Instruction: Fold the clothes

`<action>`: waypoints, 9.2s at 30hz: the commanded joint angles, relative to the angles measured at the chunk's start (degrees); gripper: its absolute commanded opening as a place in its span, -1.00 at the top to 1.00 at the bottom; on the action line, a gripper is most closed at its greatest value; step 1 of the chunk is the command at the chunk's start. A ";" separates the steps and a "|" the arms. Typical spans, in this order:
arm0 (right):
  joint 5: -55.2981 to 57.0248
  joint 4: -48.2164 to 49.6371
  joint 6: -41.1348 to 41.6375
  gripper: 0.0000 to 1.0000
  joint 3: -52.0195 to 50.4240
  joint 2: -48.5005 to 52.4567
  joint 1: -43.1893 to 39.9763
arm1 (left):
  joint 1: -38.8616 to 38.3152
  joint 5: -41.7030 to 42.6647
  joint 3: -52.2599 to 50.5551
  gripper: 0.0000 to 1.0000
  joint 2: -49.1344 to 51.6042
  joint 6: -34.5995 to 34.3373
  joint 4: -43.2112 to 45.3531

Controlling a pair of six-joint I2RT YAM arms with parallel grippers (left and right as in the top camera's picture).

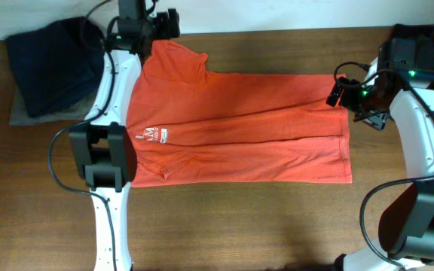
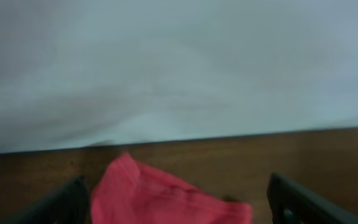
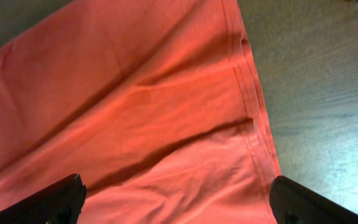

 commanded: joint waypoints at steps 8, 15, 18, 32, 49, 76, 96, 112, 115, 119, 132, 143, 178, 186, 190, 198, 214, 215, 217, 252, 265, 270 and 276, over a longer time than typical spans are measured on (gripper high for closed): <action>-0.79 -0.90 -0.59 -0.98 -0.33 4.24 0.37 | 0.26 -0.68 1.42 -0.66 5.95 7.21 5.16; -1.57 -1.44 -0.61 -0.98 -0.70 6.43 3.10 | 1.29 -4.44 1.42 -0.66 8.39 8.39 5.90; -1.57 -0.81 -0.59 -0.98 -0.70 6.54 4.20 | 1.55 -4.42 1.42 -0.66 8.70 8.50 4.92; -1.57 -0.20 -0.61 -0.97 -0.70 6.54 5.99 | 1.66 -4.44 1.09 -0.58 11.63 8.94 4.44; -1.33 0.37 -0.61 -1.00 -0.70 6.54 5.97 | 2.14 -4.28 1.11 0.01 12.50 8.94 4.83; 7.80 33.31 -3.58 -0.87 -0.68 11.89 -0.79 | 1.92 -4.28 2.10 0.92 12.48 8.90 4.22; 1.70 50.88 -3.80 -0.98 3.48 27.80 -3.34 | 1.86 -4.28 2.08 0.94 12.48 8.87 2.01; 3.41 52.65 -3.82 -0.91 3.48 29.62 -1.97 | 1.77 -4.28 2.08 0.91 12.48 8.87 1.86; 3.41 52.85 -3.80 -0.92 3.48 30.01 -1.97 | 1.77 -4.28 2.08 0.90 12.48 8.24 1.84; 3.04 53.07 -3.76 -0.93 3.48 31.10 -1.90 | 1.77 -4.28 2.08 0.90 12.48 8.24 1.84; 2.99 53.46 -3.76 -0.80 3.48 31.30 -1.55 | 1.75 -4.28 2.05 0.90 12.50 8.24 1.84; 11.08 51.01 -3.82 -0.15 3.45 31.32 1.40 | 1.55 -4.28 2.05 0.88 12.52 8.24 1.81; 15.08 48.98 -3.61 0.85 3.72 31.32 1.14 | 1.53 -4.28 2.08 0.99 12.52 8.26 2.95; 15.06 38.91 -3.78 0.92 10.01 31.04 0.07 | 1.49 -4.28 5.31 0.99 12.28 8.24 -0.61; 15.04 32.50 -3.78 0.92 15.08 30.84 -0.20 | 1.49 -4.28 8.26 1.00 11.98 8.24 -3.96; 15.04 22.58 -3.78 0.92 21.51 30.82 -0.15 | 1.51 -4.28 14.38 0.99 11.87 8.26 -16.06; 15.28 12.55 -3.76 0.92 25.22 30.38 -0.26 | 2.19 -5.38 27.45 1.00 11.82 8.26 -35.01; 15.28 11.50 -3.74 0.92 25.86 30.38 -0.26 | 2.36 -5.38 28.52 0.99 11.82 8.26 -36.46; 15.28 9.60 -3.72 0.92 27.02 30.38 -0.26 | 2.71 -5.38 30.12 0.99 11.82 8.26 -39.17; 7.63 -18.01 1.42 0.93 37.53 29.53 -5.95 | 4.57 -5.33 30.58 0.99 6.25 8.28 -64.37; 5.75 -19.85 1.16 0.92 37.53 29.53 -6.88 | 5.75 -5.33 30.58 0.99 6.01 8.26 -70.73; 5.64 -20.15 1.14 0.92 37.53 29.53 -6.88 | 6.82 -5.05 30.58 0.99 5.90 8.28 -73.16; 1.18 -23.23 -2.29 0.93 37.53 29.53 -6.88 | 6.82 0.17 30.58 1.00 4.22 8.52 -73.16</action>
